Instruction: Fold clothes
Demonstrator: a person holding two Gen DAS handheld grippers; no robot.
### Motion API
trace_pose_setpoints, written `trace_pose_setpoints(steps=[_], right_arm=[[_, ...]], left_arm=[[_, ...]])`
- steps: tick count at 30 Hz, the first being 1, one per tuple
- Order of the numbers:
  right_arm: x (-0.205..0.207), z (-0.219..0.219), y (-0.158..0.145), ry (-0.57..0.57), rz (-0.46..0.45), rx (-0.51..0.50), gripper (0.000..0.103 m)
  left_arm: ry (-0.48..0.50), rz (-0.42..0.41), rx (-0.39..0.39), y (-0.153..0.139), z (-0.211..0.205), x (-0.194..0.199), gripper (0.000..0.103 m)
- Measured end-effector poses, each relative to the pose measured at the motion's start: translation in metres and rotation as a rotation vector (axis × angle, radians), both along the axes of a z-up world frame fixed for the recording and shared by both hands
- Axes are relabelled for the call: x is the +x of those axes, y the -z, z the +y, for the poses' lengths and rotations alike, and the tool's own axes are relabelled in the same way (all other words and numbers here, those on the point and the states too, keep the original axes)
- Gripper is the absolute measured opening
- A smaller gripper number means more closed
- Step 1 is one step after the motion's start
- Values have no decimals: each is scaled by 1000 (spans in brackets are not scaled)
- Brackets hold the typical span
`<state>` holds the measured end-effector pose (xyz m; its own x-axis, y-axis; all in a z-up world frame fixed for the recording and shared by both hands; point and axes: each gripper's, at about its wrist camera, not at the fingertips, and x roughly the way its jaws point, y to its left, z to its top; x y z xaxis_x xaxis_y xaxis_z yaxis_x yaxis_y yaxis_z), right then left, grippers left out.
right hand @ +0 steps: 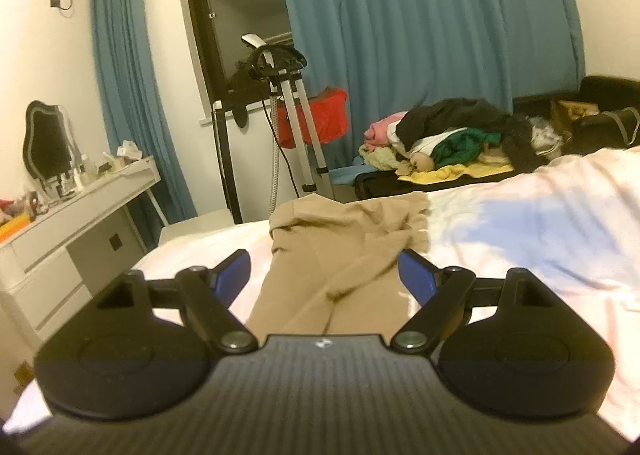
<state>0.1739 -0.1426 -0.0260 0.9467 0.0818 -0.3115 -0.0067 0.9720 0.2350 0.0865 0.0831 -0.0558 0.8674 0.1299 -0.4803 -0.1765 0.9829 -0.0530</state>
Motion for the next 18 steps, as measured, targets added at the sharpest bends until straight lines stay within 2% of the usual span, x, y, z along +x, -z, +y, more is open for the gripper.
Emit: trace_pose_setpoints(steps=[6, 9, 15, 18], right_arm=[[-79, 0, -8, 2, 9, -22, 82], [-110, -6, -7, 1, 13, 12, 82], [-140, -26, 11, 31, 41, 30, 83], [-154, -36, 21, 47, 56, 35, 83]], left_arm=[[60, -41, 55, -16, -9, -30, 102], [82, -56, 77, -22, -14, -44, 102], [144, -44, 82, -23, -26, -51, 102], [168, -5, 72, -17, -30, -47, 102]])
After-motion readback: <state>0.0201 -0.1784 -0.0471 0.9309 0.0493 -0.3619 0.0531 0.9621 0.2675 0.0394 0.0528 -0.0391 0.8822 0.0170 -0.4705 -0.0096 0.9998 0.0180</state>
